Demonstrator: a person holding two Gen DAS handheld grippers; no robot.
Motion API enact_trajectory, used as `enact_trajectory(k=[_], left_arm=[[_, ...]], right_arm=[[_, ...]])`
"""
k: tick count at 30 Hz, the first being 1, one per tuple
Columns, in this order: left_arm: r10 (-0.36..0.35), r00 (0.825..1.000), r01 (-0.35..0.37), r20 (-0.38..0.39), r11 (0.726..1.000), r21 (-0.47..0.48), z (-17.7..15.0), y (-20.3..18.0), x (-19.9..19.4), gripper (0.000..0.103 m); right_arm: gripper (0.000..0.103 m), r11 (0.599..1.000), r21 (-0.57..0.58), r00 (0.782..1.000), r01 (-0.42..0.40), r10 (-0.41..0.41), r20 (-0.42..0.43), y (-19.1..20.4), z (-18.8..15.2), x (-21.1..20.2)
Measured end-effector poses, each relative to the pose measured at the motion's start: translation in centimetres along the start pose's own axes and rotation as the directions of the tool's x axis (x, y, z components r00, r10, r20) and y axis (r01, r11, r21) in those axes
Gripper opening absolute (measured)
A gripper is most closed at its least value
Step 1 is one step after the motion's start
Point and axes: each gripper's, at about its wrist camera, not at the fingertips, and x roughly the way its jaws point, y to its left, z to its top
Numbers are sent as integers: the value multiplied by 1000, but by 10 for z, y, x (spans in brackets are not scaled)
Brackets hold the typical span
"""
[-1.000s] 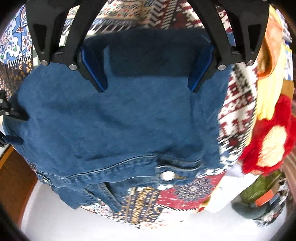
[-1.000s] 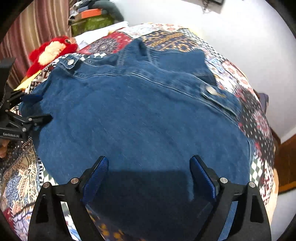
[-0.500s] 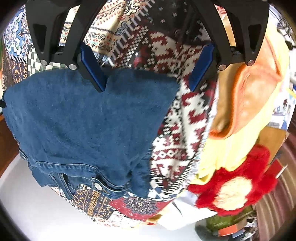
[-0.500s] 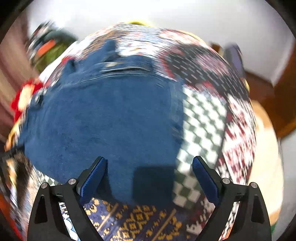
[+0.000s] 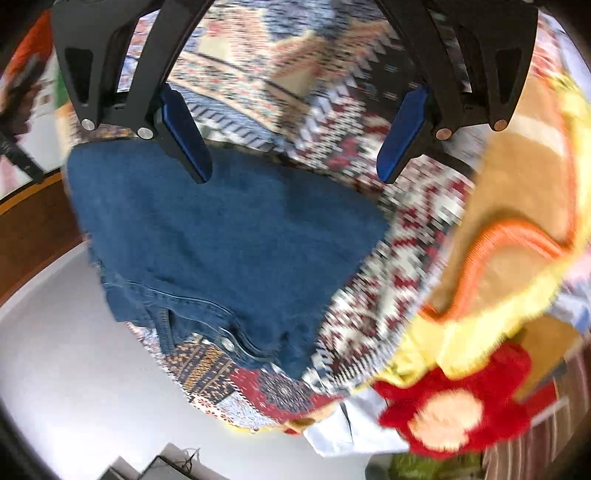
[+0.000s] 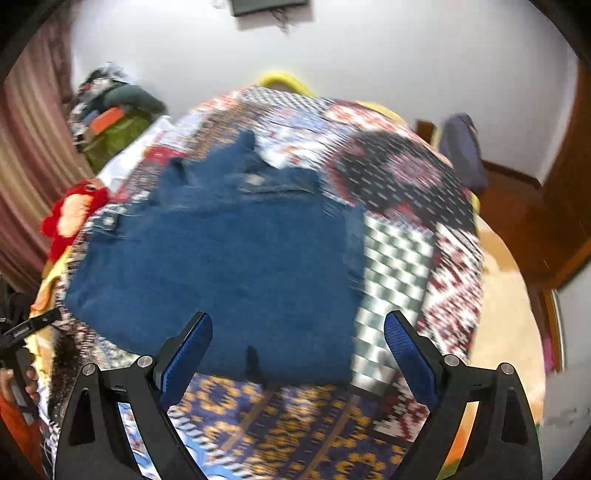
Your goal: Fold large clothes
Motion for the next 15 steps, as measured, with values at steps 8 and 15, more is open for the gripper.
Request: enact_trajectory(k=[8,15], left_arm=[[-199,972,176,-124,969,-171,-15,1,55,91],[-440,897,408,-36,858,-312,-4,6,85,91]], right_arm=[[93,991,-91,992,-94,85,-97,57,-2,53],[98,977,-211,994,-31,7,-113,76,-19,92]])
